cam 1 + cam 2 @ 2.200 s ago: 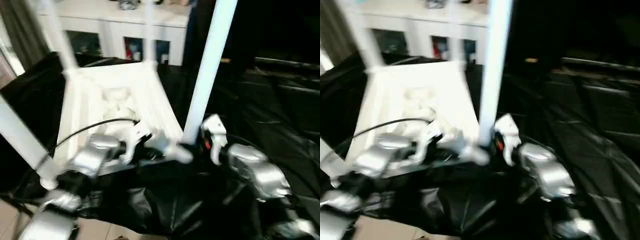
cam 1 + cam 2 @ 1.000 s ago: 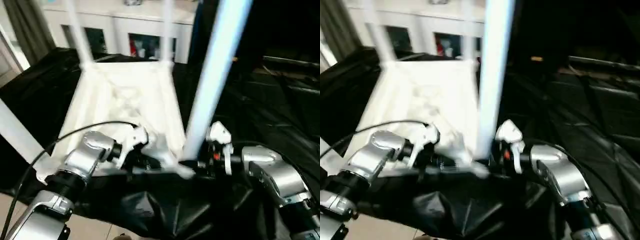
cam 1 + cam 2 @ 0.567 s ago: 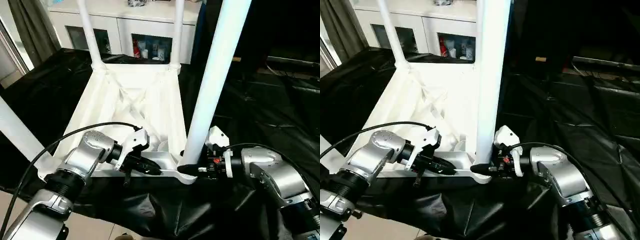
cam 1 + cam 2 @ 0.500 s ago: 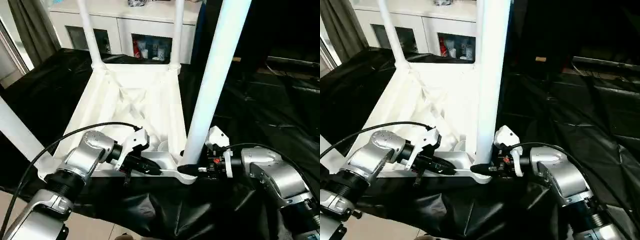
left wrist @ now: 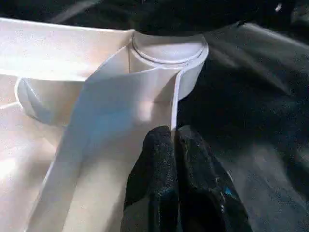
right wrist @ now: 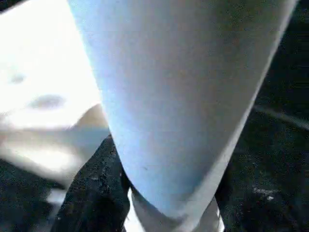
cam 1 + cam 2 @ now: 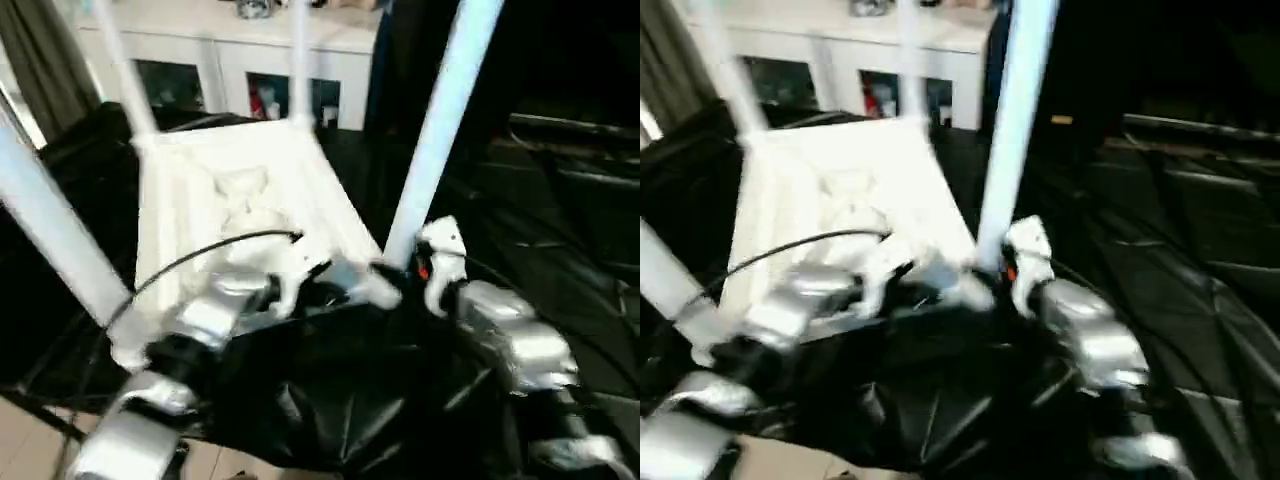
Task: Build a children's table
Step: Rotate leg to tighten
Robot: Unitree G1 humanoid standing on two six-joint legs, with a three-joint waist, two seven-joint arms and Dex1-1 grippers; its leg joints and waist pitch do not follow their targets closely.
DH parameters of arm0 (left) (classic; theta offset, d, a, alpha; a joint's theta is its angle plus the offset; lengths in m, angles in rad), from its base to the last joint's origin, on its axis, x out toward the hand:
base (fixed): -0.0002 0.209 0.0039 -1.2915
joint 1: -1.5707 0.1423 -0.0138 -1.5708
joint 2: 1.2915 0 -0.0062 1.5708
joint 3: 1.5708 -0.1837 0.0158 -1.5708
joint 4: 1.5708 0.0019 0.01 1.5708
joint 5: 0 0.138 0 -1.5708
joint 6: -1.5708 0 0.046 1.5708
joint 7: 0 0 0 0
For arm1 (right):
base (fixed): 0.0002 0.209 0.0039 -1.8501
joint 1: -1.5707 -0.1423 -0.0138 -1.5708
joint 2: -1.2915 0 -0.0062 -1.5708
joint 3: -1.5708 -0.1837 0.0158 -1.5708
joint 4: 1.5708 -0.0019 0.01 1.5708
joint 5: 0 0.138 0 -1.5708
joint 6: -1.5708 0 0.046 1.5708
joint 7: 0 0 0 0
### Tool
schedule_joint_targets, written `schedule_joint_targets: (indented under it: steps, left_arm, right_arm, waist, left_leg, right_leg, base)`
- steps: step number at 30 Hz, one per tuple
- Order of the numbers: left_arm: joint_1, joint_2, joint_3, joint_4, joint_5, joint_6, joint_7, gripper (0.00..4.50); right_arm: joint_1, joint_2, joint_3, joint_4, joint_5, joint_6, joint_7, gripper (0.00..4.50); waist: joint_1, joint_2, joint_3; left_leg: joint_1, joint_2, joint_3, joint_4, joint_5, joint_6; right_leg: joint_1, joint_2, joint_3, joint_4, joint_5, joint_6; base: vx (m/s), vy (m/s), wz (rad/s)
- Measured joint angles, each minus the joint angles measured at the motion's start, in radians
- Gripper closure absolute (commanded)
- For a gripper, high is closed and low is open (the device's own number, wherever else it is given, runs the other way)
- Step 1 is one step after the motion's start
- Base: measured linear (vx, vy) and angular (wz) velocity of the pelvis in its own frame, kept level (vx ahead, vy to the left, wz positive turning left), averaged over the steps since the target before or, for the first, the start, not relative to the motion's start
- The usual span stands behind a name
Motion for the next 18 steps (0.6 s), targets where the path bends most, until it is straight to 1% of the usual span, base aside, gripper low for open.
schedule_joint_targets:
  steps: [2, 4, 9, 10, 12, 13, 14, 15, 16, 17, 18]
  left_arm:
    - [-0.004, -0.021, 0.001, 0.005, 0.006, 0.002, 0.037, 4.50]
    - [-0.009, -0.035, 0.003, 0.012, 0.010, 0.001, 0.052, 4.50]
    - [-0.018, -0.033, 0.003, 0.028, 0.010, -0.006, 0.044, 4.50]
    - [-0.020, -0.028, 0.003, 0.032, 0.010, -0.009, 0.039, 4.50]
    - [-0.022, -0.021, 0.003, 0.037, 0.009, -0.020, 0.023, 4.50]
    - [-0.022, -0.013, 0.003, 0.039, 0.008, -0.024, 0.008, 4.50]
    - [-0.022, -0.008, 0.003, 0.039, 0.004, -0.026, -0.001, 4.50]
    - [-0.023, 0.005, 0.001, 0.038, 0.000, -0.032, -0.032, 4.50]
    - [-0.022, 0.012, 0.000, 0.038, -0.005, -0.037, -0.048, 4.50]
    - [-0.021, 0.026, -0.001, 0.038, -0.009, -0.043, -0.079, 4.50]
    - [-0.021, 0.036, -0.002, 0.037, -0.009, -0.044, -0.100, 4.50]
  right_arm:
    - [-0.011, 0.033, -0.012, 0.017, -0.013, -0.015, -0.073, 2.53]
    - [-0.022, 0.052, -0.012, 0.032, -0.038, -0.030, -0.110, 2.53]
    - [-0.025, 0.047, -0.012, 0.038, -0.042, -0.043, -0.086, 2.53]
    - [-0.025, 0.039, -0.012, 0.037, -0.042, -0.043, -0.070, 1.85]
    - [-0.026, 0.021, -0.011, 0.036, -0.035, -0.037, -0.026, 1.85]
    - [-0.026, 0.005, -0.008, 0.033, -0.022, -0.032, 0.024, 1.78]
    - [-0.026, 0.000, -0.008, 0.033, -0.014, -0.031, 0.045, 1.59]
    - [-0.025, -0.045, 0.007, 0.023, 0.000, -0.018, 0.110, 1.44]
    - [-0.025, -0.072, 0.023, 0.016, 0.010, -0.011, 0.156, 1.44]
    - [-0.021, -0.116, 0.044, -0.001, 0.018, 0.001, 0.233, 1.34]
    - [-0.018, -0.134, 0.054, -0.011, 0.022, 0.007, 0.273, 1.34]
  waist:
    - [-0.002, 0.000, 0.000]
    - [-0.006, 0.004, -0.003]
    - [-0.009, 0.010, -0.004]
    - [-0.008, 0.012, -0.004]
    - [-0.008, 0.013, -0.004]
    - [-0.011, 0.014, -0.004]
    - [-0.013, 0.015, -0.004]
    - [-0.013, 0.017, -0.003]
    - [-0.013, 0.018, -0.003]
    - [-0.013, 0.018, -0.002]
    - [-0.014, 0.018, -0.002]
  left_leg:
    - [0.000, 0.000, 0.000, 0.000, 0.000, 0.000]
    - [0.000, -0.001, 0.000, 0.000, 0.000, 0.000]
    - [-0.001, -0.001, 0.000, -0.003, 0.000, 0.000]
    - [-0.001, -0.001, 0.000, -0.004, 0.000, 0.000]
    - [0.000, 0.000, 0.000, -0.004, 0.000, 0.000]
    - [-0.001, -0.001, 0.000, -0.004, 0.000, 0.000]
    - [-0.001, -0.001, 0.000, -0.004, 0.000, 0.000]
    - [-0.001, -0.001, 0.000, -0.004, -0.001, 0.000]
    - [-0.001, -0.001, 0.000, -0.004, -0.001, 0.000]
    - [-0.001, -0.001, 0.000, -0.004, -0.001, 0.000]
    - [-0.003, 0.000, 0.000, -0.004, -0.001, 0.000]
  right_leg:
    - [0.000, 0.000, 0.000, -0.001, 0.000, 0.000]
    - [0.000, 0.000, 0.001, -0.003, 0.001, 0.000]
    - [0.000, 0.000, 0.001, -0.002, 0.004, -0.004]
    - [0.000, 0.000, 0.000, -0.002, 0.002, -0.002]
    - [0.000, 0.000, 0.000, -0.003, 0.001, 0.001]
    - [0.000, 0.000, 0.000, -0.003, 0.001, 0.000]
    - [-0.001, 0.000, 0.000, -0.003, 0.003, -0.003]
    - [-0.001, 0.000, 0.000, -0.003, 0.003, -0.004]
    - [-0.001, 0.000, 0.000, -0.004, 0.003, -0.004]
    - [-0.002, 0.000, 0.000, -0.004, 0.003, -0.004]
    - [-0.002, 0.001, 0.000, -0.003, 0.003, -0.004]
  base:
    - [0.000, 0.000, 0.00]
    - [0.000, 0.000, 0.00]
    - [0.000, 0.000, 0.00]
    - [0.000, 0.000, 0.00]
    - [0.000, 0.000, 0.00]
    - [0.000, 0.000, 0.00]
    - [0.000, 0.000, 0.00]
    - [0.000, 0.000, 0.00]
    - [0.000, 0.000, 0.00]
    - [0.000, 0.000, 0.00]
    - [0.000, 0.000, 0.00]
